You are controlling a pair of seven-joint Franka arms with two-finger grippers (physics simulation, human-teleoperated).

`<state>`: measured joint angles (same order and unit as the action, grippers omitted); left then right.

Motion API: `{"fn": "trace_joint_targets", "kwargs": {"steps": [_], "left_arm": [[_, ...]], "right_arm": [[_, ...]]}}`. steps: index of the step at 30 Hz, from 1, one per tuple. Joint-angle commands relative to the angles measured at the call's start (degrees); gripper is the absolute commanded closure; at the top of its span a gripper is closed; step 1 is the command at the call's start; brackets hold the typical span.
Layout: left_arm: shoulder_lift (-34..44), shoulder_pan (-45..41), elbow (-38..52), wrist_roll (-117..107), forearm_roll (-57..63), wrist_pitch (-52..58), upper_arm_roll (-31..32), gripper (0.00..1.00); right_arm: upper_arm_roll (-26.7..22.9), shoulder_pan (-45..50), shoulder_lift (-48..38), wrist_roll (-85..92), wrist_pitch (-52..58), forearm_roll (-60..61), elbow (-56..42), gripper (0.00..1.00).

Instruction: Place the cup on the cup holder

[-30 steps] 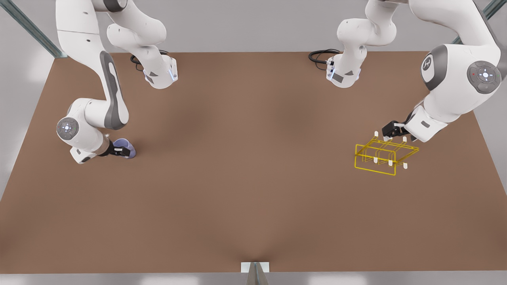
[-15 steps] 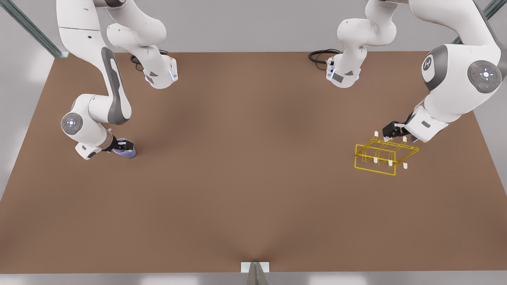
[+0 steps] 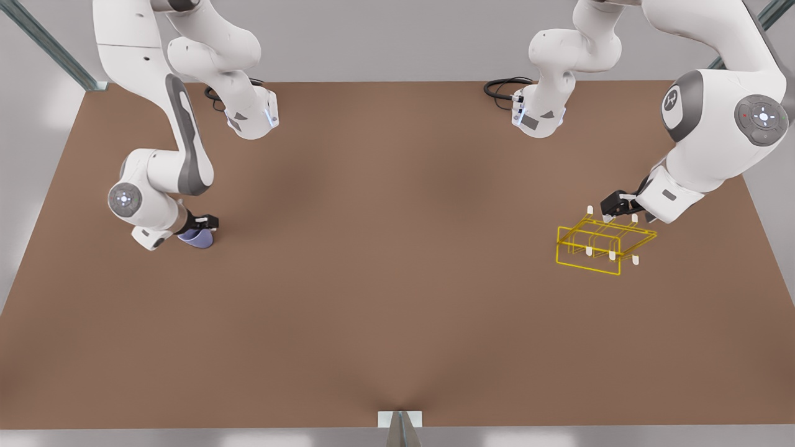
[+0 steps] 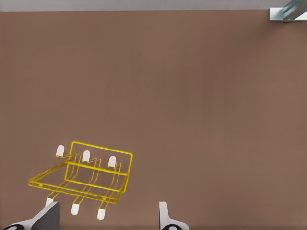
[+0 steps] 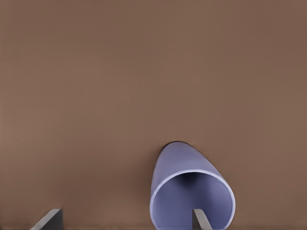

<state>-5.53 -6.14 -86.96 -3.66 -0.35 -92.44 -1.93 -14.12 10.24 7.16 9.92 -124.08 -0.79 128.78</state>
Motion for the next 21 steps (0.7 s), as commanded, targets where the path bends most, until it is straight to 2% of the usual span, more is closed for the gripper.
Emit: {"fn": "trace_joint_targets", "kwargs": {"steps": [1, 21], "left_arm": [[0.0, 0.0, 0.0, 0.0, 0.1, 0.1, 0.0, 0.0], [-0.5, 0.1, -0.3, -0.1, 0.0, 0.2, 0.0, 0.0]], "right_arm": [[0.0, -0.1, 0.0, 2.3, 0.4, 0.1, 0.2, 0.0], [-0.3, -1.0, 6.2, 3.4, -4.4, -0.3, -0.7, 0.0]]}}
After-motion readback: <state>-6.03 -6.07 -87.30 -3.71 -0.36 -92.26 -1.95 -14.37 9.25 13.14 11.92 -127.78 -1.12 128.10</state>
